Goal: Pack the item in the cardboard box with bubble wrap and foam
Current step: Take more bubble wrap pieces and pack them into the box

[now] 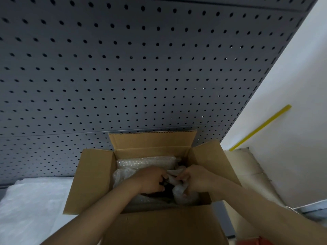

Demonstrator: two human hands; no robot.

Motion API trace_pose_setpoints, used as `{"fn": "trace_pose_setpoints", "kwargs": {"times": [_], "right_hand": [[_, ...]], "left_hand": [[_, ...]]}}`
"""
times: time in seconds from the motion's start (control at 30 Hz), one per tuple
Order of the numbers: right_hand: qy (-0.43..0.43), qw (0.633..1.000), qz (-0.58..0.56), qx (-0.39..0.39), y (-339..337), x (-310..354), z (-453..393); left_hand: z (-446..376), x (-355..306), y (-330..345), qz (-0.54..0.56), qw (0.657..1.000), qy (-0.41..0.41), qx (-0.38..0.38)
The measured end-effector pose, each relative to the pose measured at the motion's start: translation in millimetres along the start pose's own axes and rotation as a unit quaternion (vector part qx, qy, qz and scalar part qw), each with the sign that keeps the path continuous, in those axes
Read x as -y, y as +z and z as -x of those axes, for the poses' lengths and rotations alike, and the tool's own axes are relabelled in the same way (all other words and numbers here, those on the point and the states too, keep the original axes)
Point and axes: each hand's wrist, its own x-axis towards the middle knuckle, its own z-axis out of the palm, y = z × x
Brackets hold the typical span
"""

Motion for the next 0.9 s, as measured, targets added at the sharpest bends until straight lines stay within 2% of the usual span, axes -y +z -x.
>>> {"fn": "trace_pose_setpoints", "kwargs": {"times": [0.1,0.2,0.27,0.4,0.6,0.67,0.8,0.9], "right_hand": [[-0.007,0.998,0.056,-0.011,14.2,-5.0,-2.3],[0.052,0.995,0.085,0.01,31.7,-1.5,-17.0],[0.059,0.988,0.139,0.014,43.0,0.2,-31.2],[0.085,0.982,0.171,0.003,55.6,0.2,-44.2],[0.148,0.985,0.078,-0.035,51.4,0.8,-40.0],[0.127,0.991,0.033,-0.04,42.2,8.7,-32.2],[0.117,0.993,0.012,-0.019,24.8,22.2,-12.5],[0.06,0.997,-0.016,-0.039,7.7,30.8,2.4]], "left_hand": [[-0.4,5.9,2.4,0.019,1.0,-0.007,0.004],[-2.0,13.4,5.8,0.049,0.998,-0.021,0.012],[-2.7,17.8,8.6,0.067,0.997,-0.027,0.013],[-2.9,26.2,15.1,0.086,0.996,-0.03,-0.001],[-0.3,28.8,16.6,0.089,0.996,-0.032,-0.004],[2.1,29.5,14.8,0.094,0.995,-0.035,0.002],[7.0,28.9,3.9,0.087,0.996,-0.026,0.02],[12.8,26.9,-5.3,0.076,0.997,-0.014,0.009]]}}
